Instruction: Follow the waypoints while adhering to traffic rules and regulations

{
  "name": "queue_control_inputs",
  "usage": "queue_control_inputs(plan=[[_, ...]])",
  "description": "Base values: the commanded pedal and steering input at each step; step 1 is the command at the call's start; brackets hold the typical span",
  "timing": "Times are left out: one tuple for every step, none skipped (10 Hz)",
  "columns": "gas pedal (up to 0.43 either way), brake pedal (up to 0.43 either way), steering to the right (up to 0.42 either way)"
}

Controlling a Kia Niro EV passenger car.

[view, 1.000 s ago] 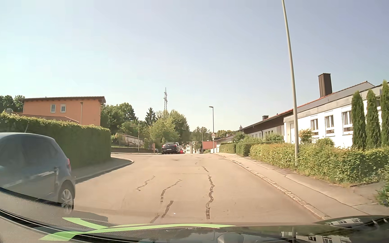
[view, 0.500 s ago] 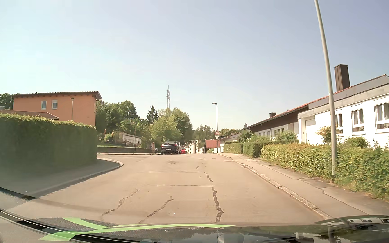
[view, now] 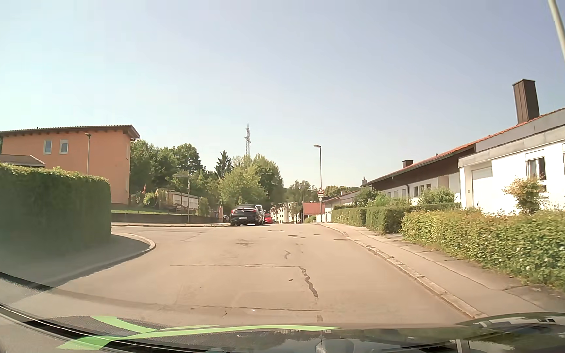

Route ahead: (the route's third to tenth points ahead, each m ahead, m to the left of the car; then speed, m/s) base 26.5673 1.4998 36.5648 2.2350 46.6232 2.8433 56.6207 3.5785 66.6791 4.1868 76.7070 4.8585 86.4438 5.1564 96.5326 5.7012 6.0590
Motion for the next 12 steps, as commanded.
queue_control_inputs(plan=[[0.150, 0.000, -0.016], [0.150, 0.000, -0.015], [0.150, 0.000, -0.015], [0.150, 0.000, -0.015], [0.150, 0.000, -0.015], [0.150, 0.000, -0.015], [0.150, 0.000, -0.015], [0.150, 0.000, -0.015], [0.150, 0.000, -0.015], [0.150, 0.000, -0.015], [0.150, 0.000, -0.015], [0.150, 0.000, -0.015]])
